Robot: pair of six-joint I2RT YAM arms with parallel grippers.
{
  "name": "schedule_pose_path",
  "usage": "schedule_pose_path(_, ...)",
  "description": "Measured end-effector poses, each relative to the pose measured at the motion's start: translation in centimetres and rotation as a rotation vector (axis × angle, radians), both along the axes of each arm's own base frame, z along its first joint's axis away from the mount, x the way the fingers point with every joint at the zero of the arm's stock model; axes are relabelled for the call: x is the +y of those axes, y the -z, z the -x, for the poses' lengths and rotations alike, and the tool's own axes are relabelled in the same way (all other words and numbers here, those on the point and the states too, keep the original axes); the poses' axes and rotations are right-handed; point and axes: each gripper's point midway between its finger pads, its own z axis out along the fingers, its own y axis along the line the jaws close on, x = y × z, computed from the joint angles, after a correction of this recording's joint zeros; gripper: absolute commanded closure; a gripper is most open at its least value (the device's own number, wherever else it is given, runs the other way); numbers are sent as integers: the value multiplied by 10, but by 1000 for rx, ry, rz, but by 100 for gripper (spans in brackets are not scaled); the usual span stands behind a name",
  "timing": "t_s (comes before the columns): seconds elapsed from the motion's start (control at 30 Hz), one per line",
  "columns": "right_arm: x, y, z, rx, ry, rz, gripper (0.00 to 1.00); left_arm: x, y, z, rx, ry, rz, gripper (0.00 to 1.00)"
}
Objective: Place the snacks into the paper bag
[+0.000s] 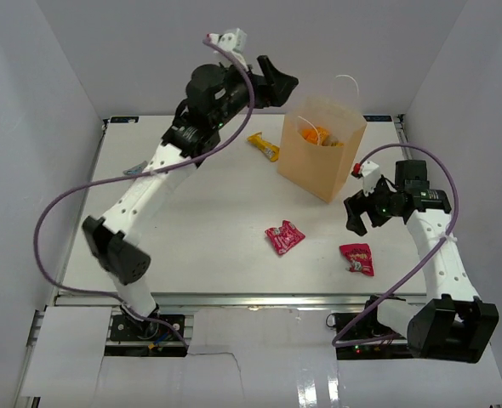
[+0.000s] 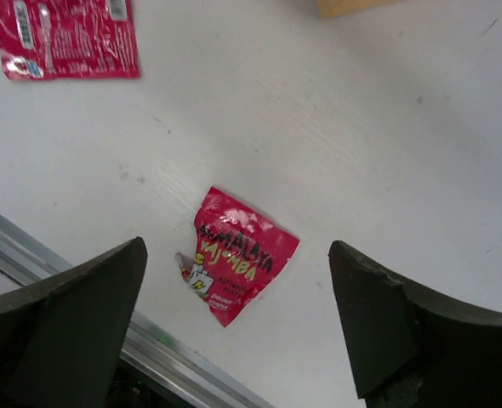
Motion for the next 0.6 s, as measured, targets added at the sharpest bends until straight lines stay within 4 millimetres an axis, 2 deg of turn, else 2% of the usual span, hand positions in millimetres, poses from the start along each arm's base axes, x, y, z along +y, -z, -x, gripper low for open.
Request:
schedule_pose_path(0.03,-3,9,7,22,-2,26,10,20,-9,15,-24,-35,-2,2)
schedule_pose_path(0.1,-11,34,27,92,9,94,10,58,-11,45,-47,-99,-3,2)
schedule_pose_path(0.17,-11,65,53,190,-16,155,10,95,2,76,-42,-157,2,2)
schedule_pose_path(0.23,-9,89,76,275,-42,196,10,119,22,94,-16,-204,10,2)
schedule_pose_path(0.27,-10,99,87,313,-50,224,10,129,41,100,17,-224,5,2)
schedule_pose_path(0.33,-13,107,95,351,-48,263,10,142,91,111,118,-254,-10,2)
schedule_pose_path(0.4,-17,110,90,344,-39,303,8,147,147,119,249,-269,-41,2)
schedule_pose_path(0.47,-21,114,84,334,-32,342,2,151,204,129,392,-282,-62,2)
schedule_pose_path(0.53,-23,119,80,340,-39,377,1,156,250,142,518,-298,-61,2)
schedule_pose_path(0.6,-25,126,78,348,-48,413,7,161,282,155,623,-314,-39,2)
